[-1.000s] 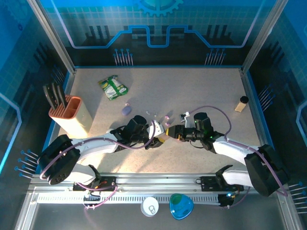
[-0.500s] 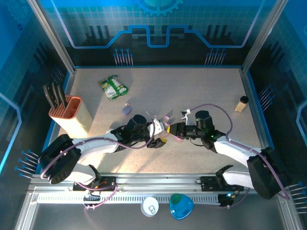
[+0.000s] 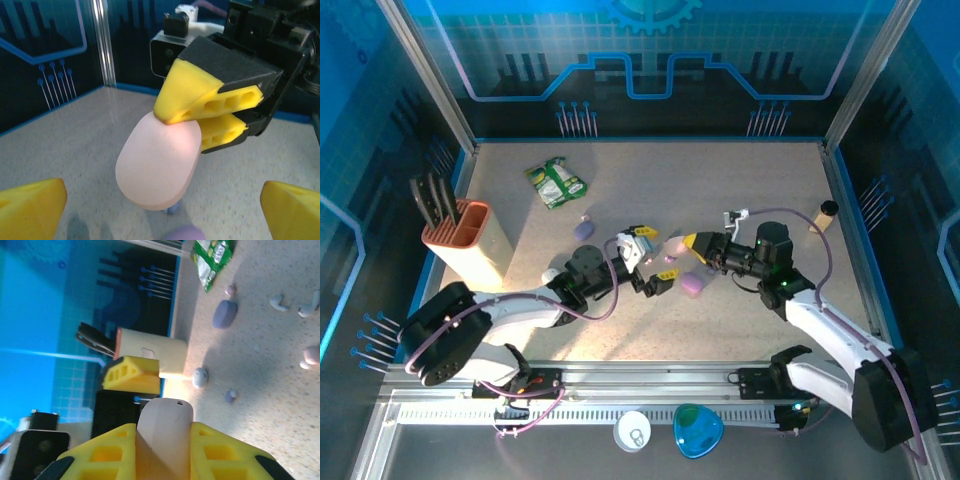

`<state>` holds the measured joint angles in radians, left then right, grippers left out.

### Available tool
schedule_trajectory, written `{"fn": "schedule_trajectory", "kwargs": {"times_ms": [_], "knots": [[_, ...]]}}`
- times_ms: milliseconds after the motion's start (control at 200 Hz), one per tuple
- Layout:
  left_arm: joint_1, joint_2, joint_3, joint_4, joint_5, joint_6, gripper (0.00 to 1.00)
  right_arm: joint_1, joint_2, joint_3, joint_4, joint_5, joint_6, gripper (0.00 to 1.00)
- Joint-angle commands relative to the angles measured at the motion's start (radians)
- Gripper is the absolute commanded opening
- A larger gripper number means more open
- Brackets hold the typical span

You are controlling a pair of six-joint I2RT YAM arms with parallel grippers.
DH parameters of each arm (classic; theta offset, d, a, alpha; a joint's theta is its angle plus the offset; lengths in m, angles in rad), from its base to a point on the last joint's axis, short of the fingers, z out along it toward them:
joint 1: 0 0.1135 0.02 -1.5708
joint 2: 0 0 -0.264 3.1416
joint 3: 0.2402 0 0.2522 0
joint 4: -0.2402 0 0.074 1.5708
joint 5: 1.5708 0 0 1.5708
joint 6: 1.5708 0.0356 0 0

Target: Insert the wireless bluetooth earbuds into the charging case

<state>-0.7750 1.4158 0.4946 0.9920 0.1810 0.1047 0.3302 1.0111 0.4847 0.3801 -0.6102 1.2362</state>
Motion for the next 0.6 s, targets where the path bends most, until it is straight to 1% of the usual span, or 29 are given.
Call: {"fn": "schedule_trajectory", "kwargs": {"times_ms": [0, 45, 105, 155, 270, 350, 410, 440, 525, 595], "knots": [[0.013, 0.068, -0.015, 0.256, 0.044, -0.083, 0.99, -0.027, -0.049, 0.029, 0.044, -0.015, 0.116, 0.19], [0.023, 0.095, -0.017, 0.327, 0.069, -0.122, 0.98, -0.034, -0.063, 0.021, 0.069, -0.020, 0.155, 0.19], [0.042, 0.130, -0.016, 0.410, 0.129, -0.183, 0.98, -0.041, -0.076, 0.004, 0.118, -0.026, 0.211, 0.19], [0.054, 0.136, 0.001, 0.403, 0.172, -0.215, 0.96, -0.043, -0.084, -0.012, 0.164, -0.033, 0.253, 0.19], [0.054, 0.140, 0.012, 0.410, 0.221, -0.217, 0.95, -0.044, -0.107, -0.043, 0.240, -0.039, 0.318, 0.19], [0.055, 0.145, 0.027, 0.410, 0.274, -0.219, 0.92, -0.044, -0.114, -0.060, 0.286, -0.054, 0.342, 0.19], [0.055, 0.153, 0.042, 0.410, 0.285, -0.245, 0.85, -0.044, -0.107, -0.067, 0.340, -0.069, 0.363, 0.19], [0.055, 0.156, 0.049, 0.410, 0.293, -0.252, 0.83, -0.045, -0.098, -0.072, 0.391, -0.080, 0.385, 0.19], [0.055, 0.162, 0.067, 0.410, 0.327, -0.251, 0.81, -0.038, -0.075, -0.083, 0.505, -0.084, 0.441, 0.19], [0.053, 0.162, 0.077, 0.410, 0.338, -0.241, 0.80, -0.028, -0.068, -0.084, 0.533, -0.080, 0.457, 0.20]]}}
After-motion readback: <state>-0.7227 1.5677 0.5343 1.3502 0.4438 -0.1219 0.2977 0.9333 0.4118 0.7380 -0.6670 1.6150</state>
